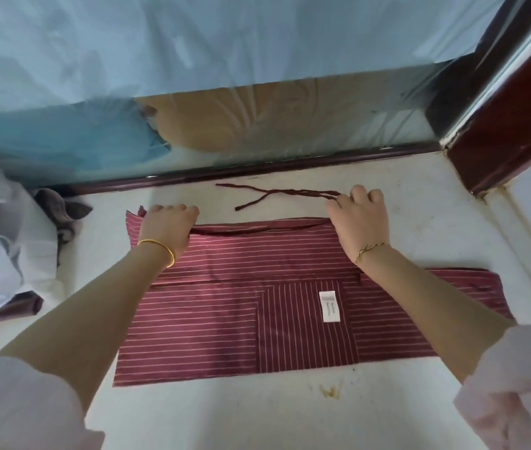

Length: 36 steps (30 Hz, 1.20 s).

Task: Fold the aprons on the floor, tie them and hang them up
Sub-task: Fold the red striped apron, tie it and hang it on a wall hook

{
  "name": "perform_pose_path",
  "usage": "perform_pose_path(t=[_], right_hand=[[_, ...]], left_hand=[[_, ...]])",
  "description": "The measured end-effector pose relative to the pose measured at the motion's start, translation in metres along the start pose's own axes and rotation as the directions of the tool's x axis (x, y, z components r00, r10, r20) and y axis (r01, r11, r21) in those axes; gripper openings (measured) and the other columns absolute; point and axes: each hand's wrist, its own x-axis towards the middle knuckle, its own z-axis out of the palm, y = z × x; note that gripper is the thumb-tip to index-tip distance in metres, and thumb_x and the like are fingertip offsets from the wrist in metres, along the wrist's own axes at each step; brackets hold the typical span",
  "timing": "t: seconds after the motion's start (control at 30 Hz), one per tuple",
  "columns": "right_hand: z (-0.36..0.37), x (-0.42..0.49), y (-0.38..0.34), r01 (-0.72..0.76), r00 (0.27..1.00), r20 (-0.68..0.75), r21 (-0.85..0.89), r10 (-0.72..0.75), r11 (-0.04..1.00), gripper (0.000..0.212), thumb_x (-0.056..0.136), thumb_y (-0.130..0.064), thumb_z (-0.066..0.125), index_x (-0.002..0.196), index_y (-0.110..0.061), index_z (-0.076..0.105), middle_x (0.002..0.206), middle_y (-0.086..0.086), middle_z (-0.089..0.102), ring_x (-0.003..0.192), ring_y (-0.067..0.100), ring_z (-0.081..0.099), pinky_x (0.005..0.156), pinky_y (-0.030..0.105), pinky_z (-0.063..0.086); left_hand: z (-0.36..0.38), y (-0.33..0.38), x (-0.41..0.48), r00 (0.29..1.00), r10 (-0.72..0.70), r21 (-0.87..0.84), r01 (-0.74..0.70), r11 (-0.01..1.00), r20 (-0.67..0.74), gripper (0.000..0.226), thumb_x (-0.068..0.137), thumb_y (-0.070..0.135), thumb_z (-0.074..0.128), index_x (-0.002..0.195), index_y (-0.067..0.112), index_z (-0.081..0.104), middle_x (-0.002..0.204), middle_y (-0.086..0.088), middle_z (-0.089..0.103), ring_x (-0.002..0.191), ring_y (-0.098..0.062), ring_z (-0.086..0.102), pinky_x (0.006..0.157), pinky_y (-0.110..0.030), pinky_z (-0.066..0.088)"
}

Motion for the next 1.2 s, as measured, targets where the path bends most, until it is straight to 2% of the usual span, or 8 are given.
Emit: perform_pose_path(t=[0.13,0.3,0.57,0.73,0.8,0.9,1.03,1.2], right_hand=[[-0.019,-0.039,0.000,0.100,0.988,0.133,-0.157,-0.079,0.983,0.022,0.070,-0.002,0.064,0.063,-0.018,0.050,0.051,-0.005,0.035,0.067,0.019,0.035,0.063,0.029,0.027],[-0.026,-0.104,-0.026,0.287,0.899,0.387,-0.173,-0.203,0.942,0.025,0.068,0.002,0.053,0.063,-0.022,0.048,0.056,-0.007,0.047,0.076,0.019,0.049,0.074,0.030,0.037],[0.003,-0.165,-0.046,0.342,0.910,0.321,-0.224,-0.262,0.913,0.020,0.049,0.000,0.045,0.045,-0.017,0.036,0.045,-0.001,0.024,0.057,0.020,0.047,0.064,0.033,0.039],[0.002,-0.178,-0.050,0.362,0.799,0.565,-0.178,-0.205,0.915,0.042,0.066,0.001,0.025,0.075,-0.021,0.060,0.065,-0.005,0.051,0.074,0.017,0.052,0.076,0.032,0.041],[0.002,-0.179,-0.053,0.315,0.849,0.492,-0.185,-0.190,0.931,0.017,0.065,-0.005,0.053,0.067,-0.019,0.062,0.061,-0.001,0.054,0.066,0.019,0.052,0.069,0.033,0.042],[0.000,-0.179,-0.053,0.323,0.824,0.515,-0.083,-0.237,0.943,0.019,0.080,-0.010,0.054,0.098,-0.016,0.056,0.092,0.002,0.058,0.090,0.022,0.052,0.084,0.036,0.039],[0.001,-0.178,-0.053,0.289,0.807,0.566,-0.133,-0.166,0.948,0.013,0.090,-0.011,0.043,0.100,-0.017,0.048,0.091,-0.001,0.052,0.095,0.021,0.046,0.088,0.034,0.034],[-0.002,-0.177,-0.037,0.125,0.720,0.694,-0.124,-0.004,0.984,0.016,0.090,-0.010,0.042,0.076,-0.017,0.040,0.063,-0.005,0.033,0.067,0.014,0.034,0.079,0.030,0.030]], left_hand=[[-0.013,-0.013,-0.045,0.946,0.244,0.039,-0.241,0.970,-0.215,0.018,0.076,0.012,0.073,0.088,0.009,0.059,0.062,-0.004,0.052,0.047,-0.018,0.042,0.051,-0.026,0.038],[0.006,-0.014,-0.115,0.831,0.548,0.119,-0.537,0.835,-0.093,0.033,0.057,0.007,0.080,0.083,0.014,0.060,0.064,0.000,0.054,0.048,-0.017,0.051,0.039,-0.025,0.037],[0.051,0.015,-0.182,0.867,0.240,0.096,-0.310,0.946,0.436,0.037,0.089,0.012,0.054,0.124,0.019,0.047,0.115,0.000,0.052,0.103,-0.019,0.053,0.083,-0.030,0.051],[0.039,0.026,-0.181,0.681,0.163,-0.104,-0.127,0.986,0.714,0.031,0.086,0.028,0.061,0.114,0.016,0.056,0.113,-0.001,0.055,0.097,-0.017,0.055,0.080,-0.027,0.049],[0.024,0.033,-0.165,0.704,0.186,-0.276,0.015,0.961,0.685,0.030,0.086,0.038,0.060,0.108,0.017,0.060,0.111,0.001,0.061,0.096,-0.015,0.057,0.080,-0.026,0.049],[0.017,0.058,-0.136,0.908,0.254,-0.275,-0.164,0.947,0.334,0.034,0.091,0.027,0.055,0.124,0.021,0.052,0.133,-0.002,0.048,0.119,-0.018,0.047,0.101,-0.034,0.043],[0.024,0.123,-0.112,0.838,0.508,-0.112,-0.496,0.861,0.196,0.068,0.094,0.013,0.050,0.149,0.028,0.014,0.159,-0.002,0.000,0.145,-0.023,0.007,0.116,-0.039,0.022],[0.028,0.169,-0.092,0.776,0.493,-0.033,-0.524,0.851,0.393,0.079,0.096,0.024,0.051,0.149,0.034,-0.007,0.157,-0.003,-0.016,0.146,-0.024,-0.006,0.113,-0.043,0.027]])
